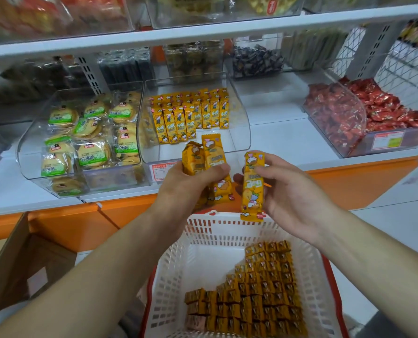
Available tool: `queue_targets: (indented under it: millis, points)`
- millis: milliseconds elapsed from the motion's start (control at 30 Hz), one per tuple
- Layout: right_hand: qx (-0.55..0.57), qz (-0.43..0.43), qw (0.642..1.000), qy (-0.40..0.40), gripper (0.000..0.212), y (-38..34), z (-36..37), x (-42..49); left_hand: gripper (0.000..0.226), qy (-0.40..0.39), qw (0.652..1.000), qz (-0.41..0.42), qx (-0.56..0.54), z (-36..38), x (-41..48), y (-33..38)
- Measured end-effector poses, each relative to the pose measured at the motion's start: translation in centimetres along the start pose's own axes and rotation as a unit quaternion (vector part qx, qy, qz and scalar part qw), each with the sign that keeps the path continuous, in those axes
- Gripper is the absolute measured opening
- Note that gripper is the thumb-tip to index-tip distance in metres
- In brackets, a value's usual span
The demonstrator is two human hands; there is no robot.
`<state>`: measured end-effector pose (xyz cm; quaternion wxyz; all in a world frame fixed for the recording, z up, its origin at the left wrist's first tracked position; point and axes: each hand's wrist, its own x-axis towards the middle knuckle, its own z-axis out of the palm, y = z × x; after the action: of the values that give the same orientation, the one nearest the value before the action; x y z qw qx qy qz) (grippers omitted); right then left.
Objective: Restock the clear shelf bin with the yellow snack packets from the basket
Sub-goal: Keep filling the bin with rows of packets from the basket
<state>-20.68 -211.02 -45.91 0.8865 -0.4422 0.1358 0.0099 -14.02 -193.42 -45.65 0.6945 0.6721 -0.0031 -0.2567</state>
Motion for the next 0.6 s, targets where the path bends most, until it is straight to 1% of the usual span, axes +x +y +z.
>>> queue_targets:
  millis: [67, 167, 267, 300, 400, 433, 533, 600]
  points:
    - [-0.039, -0.011, 0.999, 0.017, 0.031, -0.1, -0.3, 0.0, 0.059, 0.013, 1.0, -0.003, -0.004, -0.5, 0.2, 0.2]
    - [-0.121, -0.026, 0.99, 0.061, 0.034, -0.3, -0.5, 0.0, 0.052, 0.026, 1.0, 0.0, -0.008, -1.1, 0.3, 0.6]
    - [-0.103, -0.039, 0.99, 0.086, 0.03, -0.7, -0.5, 0.2, 0.051, 0.037, 0.999, 0.002, -0.008, -1.4, 0.3, 0.7]
    - [-0.09, -0.039, 0.991, 0.087, 0.028, -0.8, -0.6, 0.2, 0.051, 0.039, 0.999, 0.002, -0.01, -1.5, 0.3, 0.7]
    - [-0.042, -0.032, 0.995, 0.088, 0.016, -0.8, -0.6, 0.2, 0.061, 0.041, 0.999, 0.004, -0.012, -1.6, 0.2, 0.8]
    - [-0.031, -0.031, 0.995, 0.085, 0.019, -0.6, -0.6, 0.2, 0.061, 0.042, 0.999, 0.007, -0.012, -1.7, 0.2, 0.8]
    - [-0.047, -0.024, 0.997, 0.059, 0.028, 0.2, 0.2, -0.1, 0.05, 0.029, 0.999, 0.009, -0.011, -1.7, 0.1, 0.8]
    - [-0.079, -0.025, 0.996, 0.032, 0.029, 1.1, 1.1, -0.3, 0.042, 0.007, 1.0, 0.009, -0.018, -1.6, -0.1, 0.8]
